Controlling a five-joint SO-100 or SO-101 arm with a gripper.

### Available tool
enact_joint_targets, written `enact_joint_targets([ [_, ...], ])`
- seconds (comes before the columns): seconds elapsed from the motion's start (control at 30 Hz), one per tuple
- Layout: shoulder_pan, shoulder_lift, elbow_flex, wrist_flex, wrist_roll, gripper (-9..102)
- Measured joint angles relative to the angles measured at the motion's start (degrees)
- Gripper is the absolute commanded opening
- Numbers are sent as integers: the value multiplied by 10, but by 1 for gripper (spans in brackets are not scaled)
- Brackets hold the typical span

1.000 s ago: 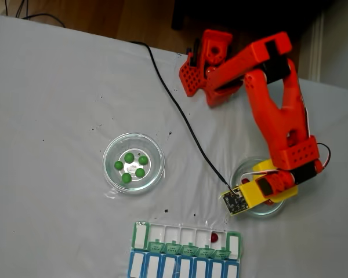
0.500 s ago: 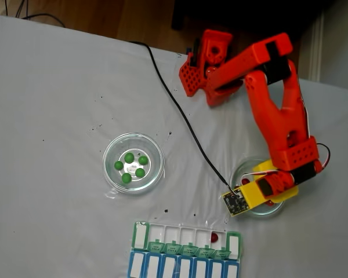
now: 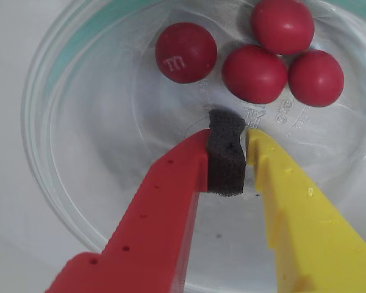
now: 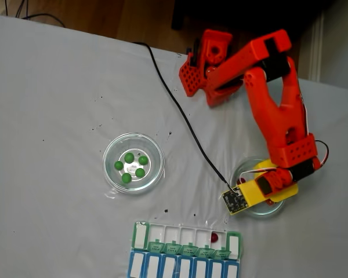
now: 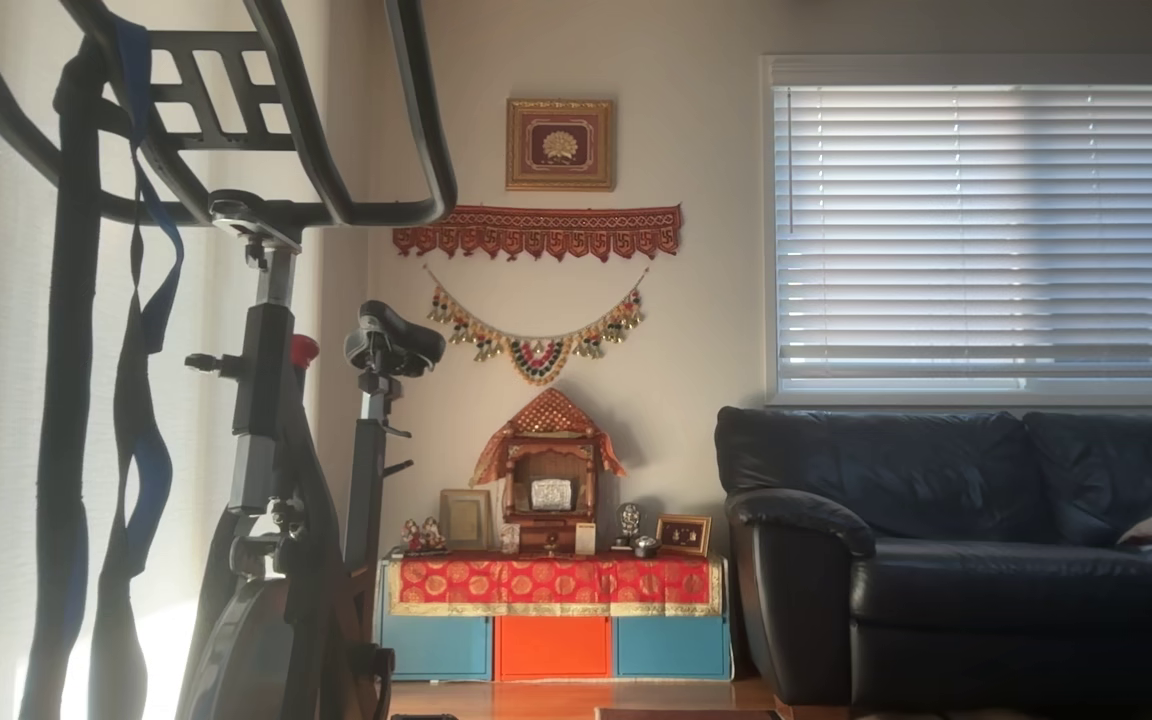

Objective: Sort medicines into box.

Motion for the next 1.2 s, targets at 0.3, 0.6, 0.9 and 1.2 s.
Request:
enact_joint_targets([
  [0.3,1,-1,-9,43,-19,13],
  [0.6,16,5,-16,106,-73,20],
  [0.9,26,24,-49,167,-120,29],
  [1.2,30,24,-98,225,-173,34],
])
